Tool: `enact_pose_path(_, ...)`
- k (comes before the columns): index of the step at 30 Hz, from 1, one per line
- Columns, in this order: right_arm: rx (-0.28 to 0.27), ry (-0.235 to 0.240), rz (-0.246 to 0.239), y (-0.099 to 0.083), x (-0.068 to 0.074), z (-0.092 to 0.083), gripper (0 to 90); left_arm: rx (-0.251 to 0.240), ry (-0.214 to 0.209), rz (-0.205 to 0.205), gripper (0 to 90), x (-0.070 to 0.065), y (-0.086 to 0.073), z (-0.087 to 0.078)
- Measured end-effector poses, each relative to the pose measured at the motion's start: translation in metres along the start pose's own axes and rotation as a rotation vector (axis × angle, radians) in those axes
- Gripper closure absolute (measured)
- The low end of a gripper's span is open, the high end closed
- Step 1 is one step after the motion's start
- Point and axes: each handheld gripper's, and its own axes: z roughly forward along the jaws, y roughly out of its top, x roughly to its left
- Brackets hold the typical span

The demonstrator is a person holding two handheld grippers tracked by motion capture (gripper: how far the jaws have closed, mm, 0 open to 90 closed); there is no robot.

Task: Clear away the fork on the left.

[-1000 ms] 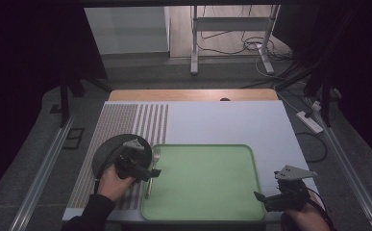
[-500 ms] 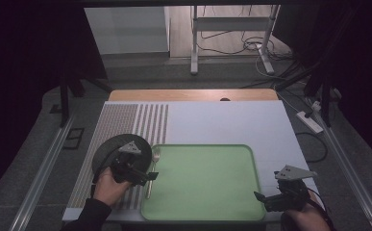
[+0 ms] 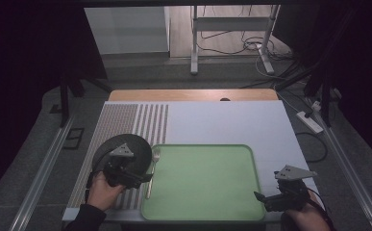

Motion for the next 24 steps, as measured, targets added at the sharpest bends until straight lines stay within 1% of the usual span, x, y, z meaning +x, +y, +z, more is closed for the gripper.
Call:
enact_pose_path(7,0.0,0.0,0.002,0.0,0.0,0.0,0.3,-0.009,0.014,-0.014,0.0,0.001,-0.008,-0.007)
enact_pose_path(15,0.002,-0.003,0.0,0.0,0.0,0.0,0.3,-0.019,0.028,-0.039,0.0,0.003,-0.017,-0.014)
enact_pose_path(24,-0.001,-0.007,0.008,0.0,0.0,0.0,0.3,-0.034,0.047,-0.051,0.0,0.004,-0.026,-0.022)
